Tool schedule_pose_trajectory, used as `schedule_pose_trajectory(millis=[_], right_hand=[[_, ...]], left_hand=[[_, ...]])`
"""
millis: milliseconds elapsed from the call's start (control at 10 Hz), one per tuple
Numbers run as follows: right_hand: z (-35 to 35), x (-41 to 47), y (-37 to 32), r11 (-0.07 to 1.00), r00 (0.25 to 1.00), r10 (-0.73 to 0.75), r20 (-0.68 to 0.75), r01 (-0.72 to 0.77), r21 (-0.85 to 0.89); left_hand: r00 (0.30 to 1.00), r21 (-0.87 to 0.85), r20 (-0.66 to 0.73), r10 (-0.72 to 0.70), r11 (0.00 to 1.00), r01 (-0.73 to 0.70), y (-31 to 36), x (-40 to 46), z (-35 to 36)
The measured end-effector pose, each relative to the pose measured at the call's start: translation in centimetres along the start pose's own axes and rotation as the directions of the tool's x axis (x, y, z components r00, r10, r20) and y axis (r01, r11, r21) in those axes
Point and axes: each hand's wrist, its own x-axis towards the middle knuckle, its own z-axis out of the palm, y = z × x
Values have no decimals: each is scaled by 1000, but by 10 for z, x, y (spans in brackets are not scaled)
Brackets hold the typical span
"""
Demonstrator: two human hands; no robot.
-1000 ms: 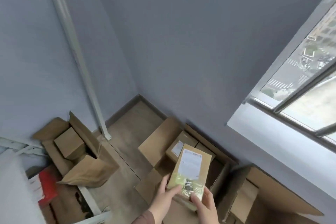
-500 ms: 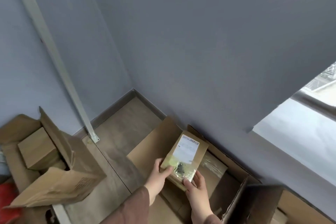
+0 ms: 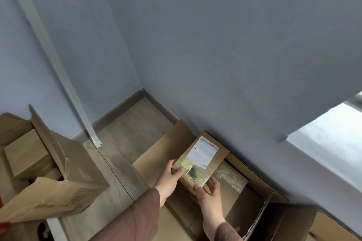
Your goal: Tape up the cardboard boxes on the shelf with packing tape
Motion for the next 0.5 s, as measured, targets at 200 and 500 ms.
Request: schedule_pose_trajectory(millis=[200,500], right_hand=[[-4,-5,-9,998,998,55,-17,-55,-30],[-30,-63,-55,995,999,24,-34,-28,-94]], left_hand=[[999,-23,6,-35,999,36,1,-3,-4],[999,-27,-24,-30,999,30,15,-71,-8]])
